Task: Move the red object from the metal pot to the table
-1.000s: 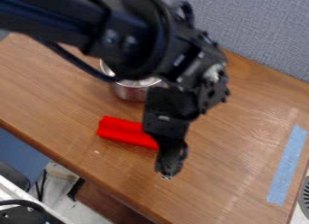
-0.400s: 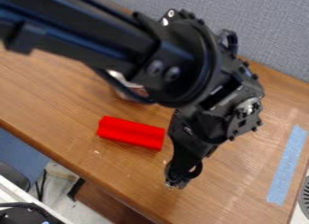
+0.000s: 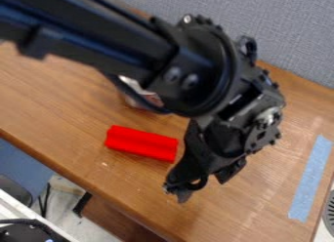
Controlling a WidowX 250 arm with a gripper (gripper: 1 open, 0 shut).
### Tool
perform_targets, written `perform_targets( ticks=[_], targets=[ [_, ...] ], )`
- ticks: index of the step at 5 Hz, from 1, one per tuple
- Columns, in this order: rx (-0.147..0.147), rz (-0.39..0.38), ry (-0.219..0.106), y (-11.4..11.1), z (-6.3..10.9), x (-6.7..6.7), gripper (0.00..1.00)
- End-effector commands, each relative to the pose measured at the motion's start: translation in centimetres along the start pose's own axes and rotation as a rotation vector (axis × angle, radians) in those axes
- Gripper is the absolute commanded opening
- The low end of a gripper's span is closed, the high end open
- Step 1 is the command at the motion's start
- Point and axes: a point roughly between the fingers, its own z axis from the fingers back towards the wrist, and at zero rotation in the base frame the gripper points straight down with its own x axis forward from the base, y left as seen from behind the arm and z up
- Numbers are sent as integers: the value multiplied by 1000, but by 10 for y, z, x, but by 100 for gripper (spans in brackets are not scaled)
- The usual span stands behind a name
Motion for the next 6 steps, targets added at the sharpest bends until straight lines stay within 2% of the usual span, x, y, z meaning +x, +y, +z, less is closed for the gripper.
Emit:
perform_targets(
  ticks=[1,2,3,4,5,6],
  targets=[
    [-68,-192,8,-6,30,-9,100],
    [-75,-292,17,-13,15,4,100],
    [-80,-451,17,-18,5,21,100],
    [-86,-692,29,-19,-5,37,100],
    [-77,-737,38,-9,-19,55,100],
    [-106,-704,85,11,-33,84,100]
  ],
)
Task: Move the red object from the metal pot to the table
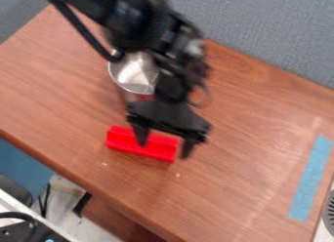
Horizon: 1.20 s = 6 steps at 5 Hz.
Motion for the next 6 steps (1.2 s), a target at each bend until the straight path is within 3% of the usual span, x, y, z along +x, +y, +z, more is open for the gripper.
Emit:
perform_targets(
  ticks=[1,2,3,4,5,6],
  targets=[
    [-41,-10,-26,13,-5,-4,100],
    [-63,-19,-40,7,-20,-18,0],
    [-53,-116,-35,47,-31,2,0],
    [-55,-244,16,61,-47,3,0],
    [-79,-346,30,95,-48,15,0],
    [-107,-288,17,125,-14,8,0]
  ],
)
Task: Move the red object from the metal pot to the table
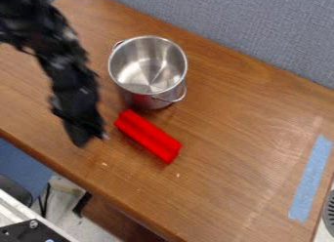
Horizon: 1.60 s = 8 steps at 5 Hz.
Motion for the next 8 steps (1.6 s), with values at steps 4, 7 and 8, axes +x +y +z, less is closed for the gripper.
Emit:
perform_targets(
  ticks=[4,7,8],
  targets=[
    [-28,254,-287,19,174,2,0],
    [-48,-213,-176,-98,146,-1,0],
    [-56,-261,-167,-125,133,-13,0]
  ],
)
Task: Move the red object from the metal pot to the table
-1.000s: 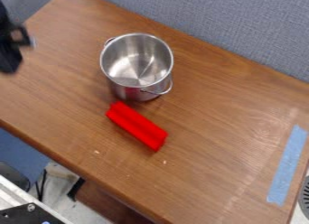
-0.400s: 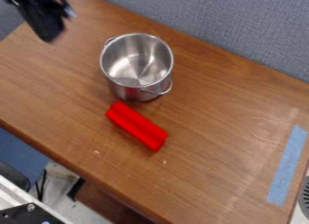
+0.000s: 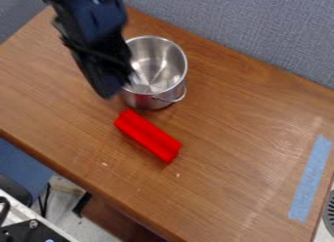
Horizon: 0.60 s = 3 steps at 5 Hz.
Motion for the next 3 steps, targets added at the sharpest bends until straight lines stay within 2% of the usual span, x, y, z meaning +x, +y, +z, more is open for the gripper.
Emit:
perform_targets(
  ticks=[1,2,3],
  targets=[
    [-9,25,4,-42,-21,-6,0],
    [4,70,36,-70,-50,-6,0],
    [-12,20,57,-49,-56,-12,0]
  ],
)
